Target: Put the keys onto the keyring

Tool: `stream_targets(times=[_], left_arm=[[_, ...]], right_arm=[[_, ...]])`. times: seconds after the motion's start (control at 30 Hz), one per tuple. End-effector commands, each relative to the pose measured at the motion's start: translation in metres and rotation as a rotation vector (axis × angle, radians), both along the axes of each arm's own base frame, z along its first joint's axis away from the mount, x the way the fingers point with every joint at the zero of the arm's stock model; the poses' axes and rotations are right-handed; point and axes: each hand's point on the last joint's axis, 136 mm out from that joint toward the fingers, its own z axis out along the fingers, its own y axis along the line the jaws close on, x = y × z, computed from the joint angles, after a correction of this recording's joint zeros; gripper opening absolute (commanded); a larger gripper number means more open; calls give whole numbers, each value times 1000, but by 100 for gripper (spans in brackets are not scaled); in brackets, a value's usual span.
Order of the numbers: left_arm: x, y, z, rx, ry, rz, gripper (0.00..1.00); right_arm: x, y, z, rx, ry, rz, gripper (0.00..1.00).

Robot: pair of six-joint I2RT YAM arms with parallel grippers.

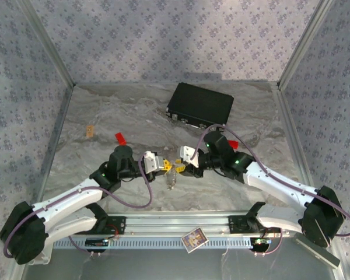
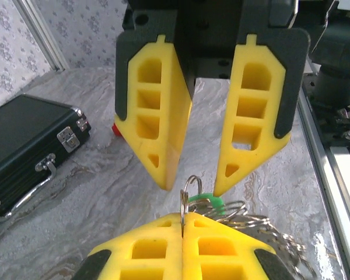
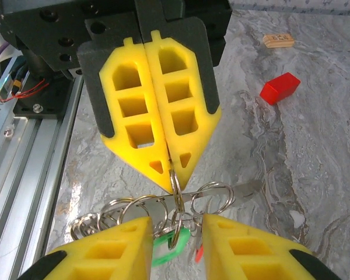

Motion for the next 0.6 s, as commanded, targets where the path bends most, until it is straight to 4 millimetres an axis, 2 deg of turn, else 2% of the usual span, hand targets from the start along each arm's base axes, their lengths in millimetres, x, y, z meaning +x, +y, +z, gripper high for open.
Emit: stream_targets(times=[0.0,0.13,0.37,0.43,0.53,0.57], left_arm=[[-7,-4,23,-83,-42,-46,0],[-8,-6,24,-94,-39,-55,0],[-7,-5,24,-91,-43,-46,0],[-4,-4,23,-82,-45,-29,0],[2,-1,20,-47,-43,12,19],[4,0,19,-30,-44,22,21]], right_arm=[[-2,5,11,57,4,24,27],[-2,7,11,64,14,31,21],[-3,7,12,65,15,34,2],[-3,8,14,66,15,38,0],[-5,8,15,46,7,45,0],[-5,8,15,33,-4,46,0]])
